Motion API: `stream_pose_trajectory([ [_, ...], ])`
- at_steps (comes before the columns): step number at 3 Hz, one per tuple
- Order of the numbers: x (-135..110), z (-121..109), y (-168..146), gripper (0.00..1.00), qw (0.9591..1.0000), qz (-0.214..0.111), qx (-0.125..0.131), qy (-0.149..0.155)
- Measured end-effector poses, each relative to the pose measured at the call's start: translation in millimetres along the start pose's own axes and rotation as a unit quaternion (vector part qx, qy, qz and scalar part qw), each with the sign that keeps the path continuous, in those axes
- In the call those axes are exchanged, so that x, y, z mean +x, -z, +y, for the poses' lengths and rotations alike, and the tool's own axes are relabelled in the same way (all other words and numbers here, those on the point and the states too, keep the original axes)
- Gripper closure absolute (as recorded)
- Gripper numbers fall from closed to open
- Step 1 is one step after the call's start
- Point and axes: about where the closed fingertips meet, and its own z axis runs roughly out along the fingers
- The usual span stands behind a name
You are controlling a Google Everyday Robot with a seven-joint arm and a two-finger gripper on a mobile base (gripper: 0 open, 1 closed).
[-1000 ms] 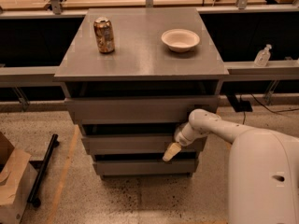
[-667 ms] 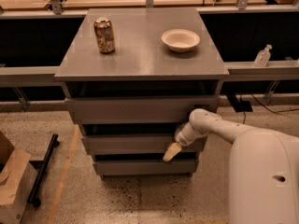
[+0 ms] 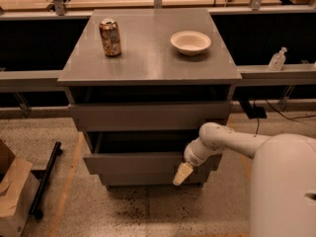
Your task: Open middle drawer
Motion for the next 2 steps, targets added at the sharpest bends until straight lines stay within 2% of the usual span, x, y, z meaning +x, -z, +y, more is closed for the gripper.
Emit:
stream_pose_trajectory([
  [1, 0.5, 4.5, 1.3, 0.02, 1.0000, 0.005, -0.007, -0.003],
  [2, 1.7, 10.8, 2.1, 0.24, 0.9998, 0.012, -0.016, -0.006],
])
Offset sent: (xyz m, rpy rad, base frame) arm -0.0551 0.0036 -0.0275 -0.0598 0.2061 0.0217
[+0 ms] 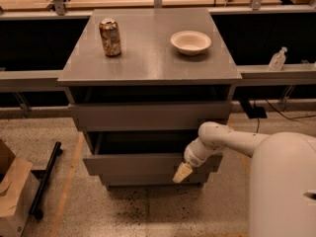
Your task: Open middle drawer
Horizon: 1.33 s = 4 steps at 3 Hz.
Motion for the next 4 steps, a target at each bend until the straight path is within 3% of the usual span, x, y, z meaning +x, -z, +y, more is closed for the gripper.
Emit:
stream_pose_trajectory([
  [2, -4.7, 1.4, 10.1, 0.70, 1.0000, 0.000, 0.000, 0.000],
  [3, -4.7, 1.4, 10.1, 0.70, 1.0000, 0.000, 0.000, 0.000],
  [4, -4.7, 1.5, 10.0, 0.45, 1.0000, 0.000, 0.000, 0.000],
])
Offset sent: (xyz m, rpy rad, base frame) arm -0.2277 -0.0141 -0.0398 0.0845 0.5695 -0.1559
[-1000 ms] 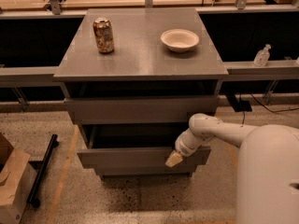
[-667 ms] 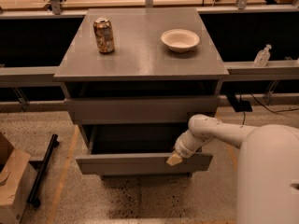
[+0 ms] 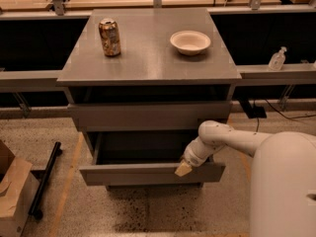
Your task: Open middle drawer
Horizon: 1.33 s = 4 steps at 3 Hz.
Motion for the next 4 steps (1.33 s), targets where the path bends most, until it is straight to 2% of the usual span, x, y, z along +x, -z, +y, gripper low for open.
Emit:
stream_pose_trajectory([
  [1, 13, 23, -6, 0.23, 0.9985, 0.041, -0.035, -0.013],
  [2, 14, 27, -5, 0.01, 0.9980, 0.046, -0.040, -0.016],
  [3, 38, 69, -9, 0.00, 0.9931, 0.067, -0.080, -0.054],
  [4, 50, 97, -9, 0.00, 0.9880, 0.075, -0.109, -0.079],
])
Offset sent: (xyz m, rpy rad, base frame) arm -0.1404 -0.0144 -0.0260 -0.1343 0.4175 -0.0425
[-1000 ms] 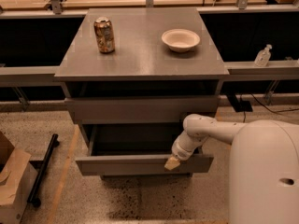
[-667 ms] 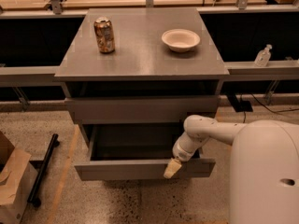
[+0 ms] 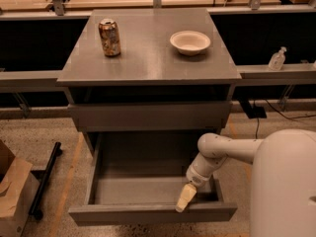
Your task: Open middle drawer
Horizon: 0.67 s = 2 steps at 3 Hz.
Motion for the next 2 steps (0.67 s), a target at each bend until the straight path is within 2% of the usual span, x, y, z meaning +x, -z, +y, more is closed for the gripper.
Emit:
stream_pose_trajectory([
  [2, -4.0, 2.3, 1.4, 0.00, 0.9999, 0.013, 0.004, 0.002],
])
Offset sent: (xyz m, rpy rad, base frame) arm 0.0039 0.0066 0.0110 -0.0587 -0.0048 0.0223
